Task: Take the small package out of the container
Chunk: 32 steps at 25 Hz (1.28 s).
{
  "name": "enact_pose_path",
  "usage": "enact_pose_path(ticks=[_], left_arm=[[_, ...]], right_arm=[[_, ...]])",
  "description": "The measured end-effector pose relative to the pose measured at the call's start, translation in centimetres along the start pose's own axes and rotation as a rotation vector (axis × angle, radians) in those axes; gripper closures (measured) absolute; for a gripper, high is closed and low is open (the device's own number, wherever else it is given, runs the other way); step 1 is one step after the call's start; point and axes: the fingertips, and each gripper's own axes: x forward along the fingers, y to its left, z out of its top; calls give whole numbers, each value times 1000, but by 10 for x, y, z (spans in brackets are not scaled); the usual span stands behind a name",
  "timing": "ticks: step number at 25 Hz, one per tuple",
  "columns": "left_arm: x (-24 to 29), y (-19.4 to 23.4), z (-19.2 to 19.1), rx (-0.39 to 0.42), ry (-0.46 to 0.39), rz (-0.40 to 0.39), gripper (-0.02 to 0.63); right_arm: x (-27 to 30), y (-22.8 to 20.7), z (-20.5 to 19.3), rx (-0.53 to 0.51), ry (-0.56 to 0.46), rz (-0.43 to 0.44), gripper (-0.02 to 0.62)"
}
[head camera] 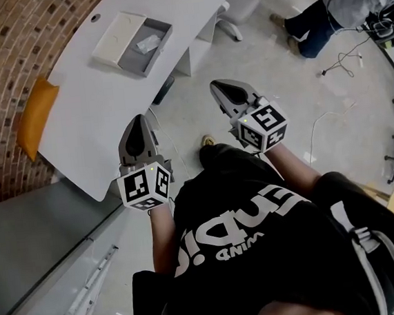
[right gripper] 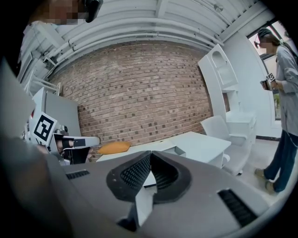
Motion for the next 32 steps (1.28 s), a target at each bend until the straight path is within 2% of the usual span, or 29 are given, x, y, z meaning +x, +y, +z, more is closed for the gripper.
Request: enact_pose_path(ticks=[9, 18, 23, 32], left_arm=[[39, 0, 11, 0, -8, 54, 598], [60, 0, 15, 1, -4, 74, 598], [68, 6, 11, -5, 3, 72, 599], [89, 20, 13, -3, -4, 39, 598]], right_arm=[[30, -33, 15, 1, 4, 65, 595], [45, -55, 21, 16, 13, 72, 595], [52, -55, 16, 9, 25, 88, 595], [70, -60, 18, -1, 16, 62, 595]])
